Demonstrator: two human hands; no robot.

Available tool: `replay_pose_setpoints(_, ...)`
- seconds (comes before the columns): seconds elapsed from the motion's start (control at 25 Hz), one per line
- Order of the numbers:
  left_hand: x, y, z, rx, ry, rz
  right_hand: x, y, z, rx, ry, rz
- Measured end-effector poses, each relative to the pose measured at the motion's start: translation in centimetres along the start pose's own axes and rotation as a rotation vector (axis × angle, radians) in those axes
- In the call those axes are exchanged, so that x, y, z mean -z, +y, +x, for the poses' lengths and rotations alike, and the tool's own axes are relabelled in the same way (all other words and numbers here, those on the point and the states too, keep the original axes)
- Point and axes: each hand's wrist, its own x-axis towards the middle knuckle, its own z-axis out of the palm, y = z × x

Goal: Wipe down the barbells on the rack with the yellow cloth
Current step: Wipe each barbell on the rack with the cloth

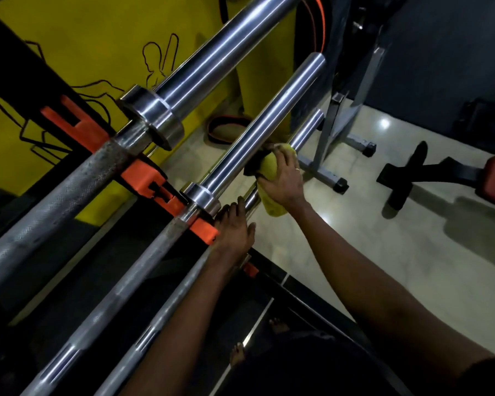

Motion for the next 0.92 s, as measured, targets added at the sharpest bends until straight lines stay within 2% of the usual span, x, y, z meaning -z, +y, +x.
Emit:
replay_pose_setpoints(0.16,-0.7,-0.5,0.8,0.038,-0.003,-0.187,-0.2,-1.0,2.6,-0.347,0.187,0.399)
replay_pose_setpoints(0.24,-0.8,-0.5,1.0,0.062,0.016,-0.205,-1.2,0.1,3.2,-0.521,0.226,0.698)
replay_pose_setpoints(0.28,-0.9,-0.4,1.0,0.067,0.024,-0.205,-1.6,1.3,3.4,-0.583,0.201,0.915)
replay_pose_setpoints(0.32,-0.9,-0.3,0.9,0.068,0.035,-0.204,-2.1,2.6,3.7,-0.635,0.103,1.122)
replay_pose_setpoints(0.4,-1.0,-0.2,0.8,0.060,0.076,-0.201,-2.5,4.1,3.8,-0.527,-0.103,1.415)
replay_pose_setpoints(0.48,-1.2,-0.3,0.9,0.048,0.089,-0.189,-2.2,4.0,3.2,-0.509,-0.108,1.505)
replay_pose_setpoints(0.6,-1.0,-0.2,1.0,0.056,0.083,-0.119,-1.3,2.7,2.2,-0.541,-0.133,1.371)
replay_pose_setpoints(0.64,-0.9,-0.1,1.0,0.073,0.048,-0.084,-0.8,2.2,2.1,-0.543,-0.062,1.219)
replay_pose_setpoints(0.72,-0.4,0.3,1.4,0.117,-0.054,0.014,0.4,1.0,1.7,-0.489,0.110,0.713)
replay_pose_setpoints(0.8,0.1,1.0,2.3,0.134,-0.117,0.006,0.9,-0.6,1.1,-0.244,0.145,0.203)
replay_pose_setpoints(0.88,0.2,1.0,3.4,0.090,-0.103,-0.023,0.4,-1.2,1.3,-0.038,0.059,0.013)
replay_pose_setpoints(0.92,0.1,0.9,3.7,0.062,-0.089,-0.016,0.2,-0.8,2.1,-0.019,0.026,0.000)
